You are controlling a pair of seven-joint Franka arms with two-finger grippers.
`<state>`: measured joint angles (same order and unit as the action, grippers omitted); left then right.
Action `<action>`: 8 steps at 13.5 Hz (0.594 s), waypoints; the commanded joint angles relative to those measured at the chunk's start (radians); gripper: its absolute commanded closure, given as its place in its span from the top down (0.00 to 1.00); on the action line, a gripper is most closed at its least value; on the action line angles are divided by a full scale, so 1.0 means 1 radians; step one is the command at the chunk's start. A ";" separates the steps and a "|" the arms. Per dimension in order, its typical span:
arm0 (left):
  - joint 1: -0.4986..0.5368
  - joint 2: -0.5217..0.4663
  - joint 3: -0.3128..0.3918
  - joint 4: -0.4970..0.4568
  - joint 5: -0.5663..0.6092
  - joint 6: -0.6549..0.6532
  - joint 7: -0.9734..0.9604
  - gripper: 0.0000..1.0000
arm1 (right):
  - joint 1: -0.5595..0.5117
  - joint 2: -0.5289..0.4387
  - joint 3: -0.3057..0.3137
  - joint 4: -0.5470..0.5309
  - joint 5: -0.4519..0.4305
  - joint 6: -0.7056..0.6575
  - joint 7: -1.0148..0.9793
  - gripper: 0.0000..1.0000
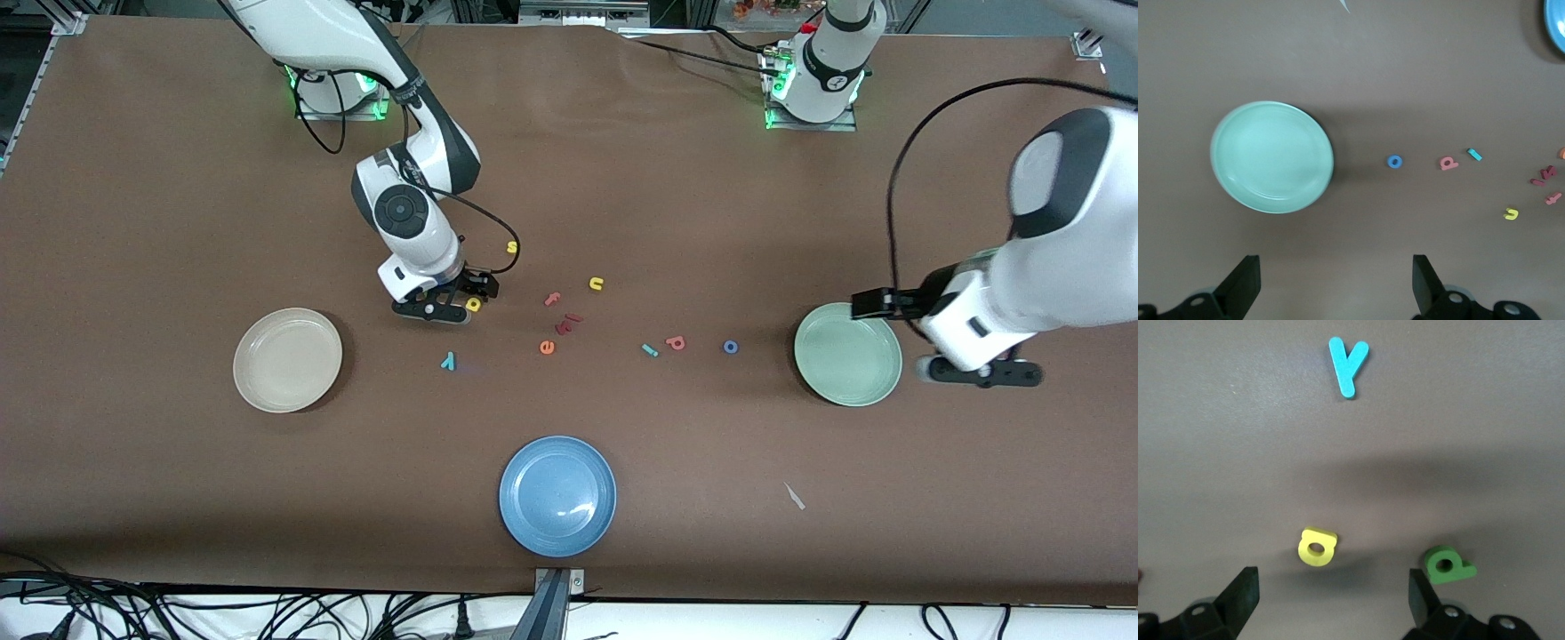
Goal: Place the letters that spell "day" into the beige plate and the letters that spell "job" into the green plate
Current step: 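Reach the right gripper to the yellow letter while the left gripper reaches the blue o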
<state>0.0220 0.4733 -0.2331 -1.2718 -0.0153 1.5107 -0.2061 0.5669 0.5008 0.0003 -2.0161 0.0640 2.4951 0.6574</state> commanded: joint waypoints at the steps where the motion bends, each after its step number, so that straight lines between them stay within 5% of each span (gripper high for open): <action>1: -0.062 0.051 0.005 -0.073 -0.017 0.124 -0.154 1.00 | 0.013 0.050 -0.006 0.059 -0.001 0.004 0.018 0.99; 3: -0.094 0.048 0.005 -0.215 -0.015 0.312 -0.278 1.00 | 0.018 0.068 -0.005 0.074 0.000 0.004 0.019 0.93; 8: -0.142 0.109 0.006 -0.379 -0.012 0.544 -0.455 0.90 | 0.028 0.084 -0.005 0.080 0.010 -0.001 0.021 0.72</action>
<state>-0.1051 0.5741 -0.2356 -1.5986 -0.0153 1.9820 -0.6150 0.5831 0.5690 0.0004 -1.9573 0.0641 2.4966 0.6649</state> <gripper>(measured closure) 0.040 0.216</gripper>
